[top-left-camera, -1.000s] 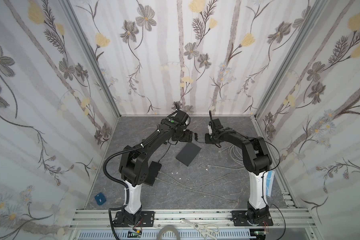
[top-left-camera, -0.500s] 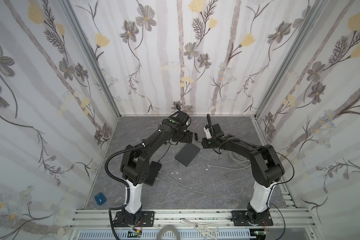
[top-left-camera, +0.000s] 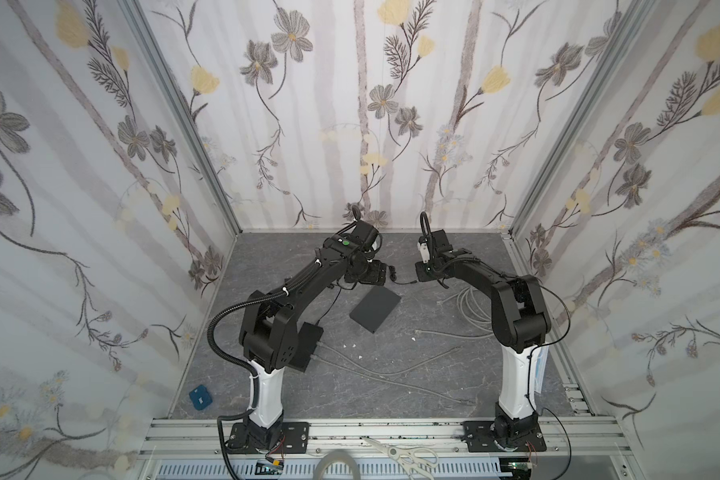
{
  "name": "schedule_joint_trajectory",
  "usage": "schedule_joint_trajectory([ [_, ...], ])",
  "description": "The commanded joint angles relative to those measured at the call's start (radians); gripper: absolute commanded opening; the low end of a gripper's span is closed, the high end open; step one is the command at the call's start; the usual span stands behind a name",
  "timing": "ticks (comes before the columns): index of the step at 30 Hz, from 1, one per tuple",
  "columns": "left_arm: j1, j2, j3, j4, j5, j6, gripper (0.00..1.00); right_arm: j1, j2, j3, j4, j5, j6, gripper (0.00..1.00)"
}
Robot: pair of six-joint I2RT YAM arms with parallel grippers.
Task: Insert the plug into the switch port
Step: 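Lower the right gripper and close it on the barrel plug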
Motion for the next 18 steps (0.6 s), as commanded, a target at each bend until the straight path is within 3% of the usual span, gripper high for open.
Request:
schedule_joint_trajectory([
  [1,0.001,-0.006,0.005,0.003,-0.001,0.000,0.81,0.003,0.073,0.080,-0.030,-0.095,0.102,0.22],
  [4,0.000,-0.008,0.005,0.000,-0.008,0.004,0.81,0.006,0.133,0.131,-0.043,-0.130,0.133,0.22],
  [10,0.001,-0.010,0.007,-0.001,-0.003,0.002,0.81,0.017,0.162,0.127,-0.068,-0.060,0.160,0.20],
  [14,0.000,-0.011,0.007,0.001,0.003,-0.001,0.81,0.031,0.102,0.008,-0.027,-0.047,0.164,0.20],
  [18,0.000,-0.014,0.005,0.003,0.009,-0.004,0.81,0.047,0.020,-0.153,0.071,-0.148,0.191,0.20],
])
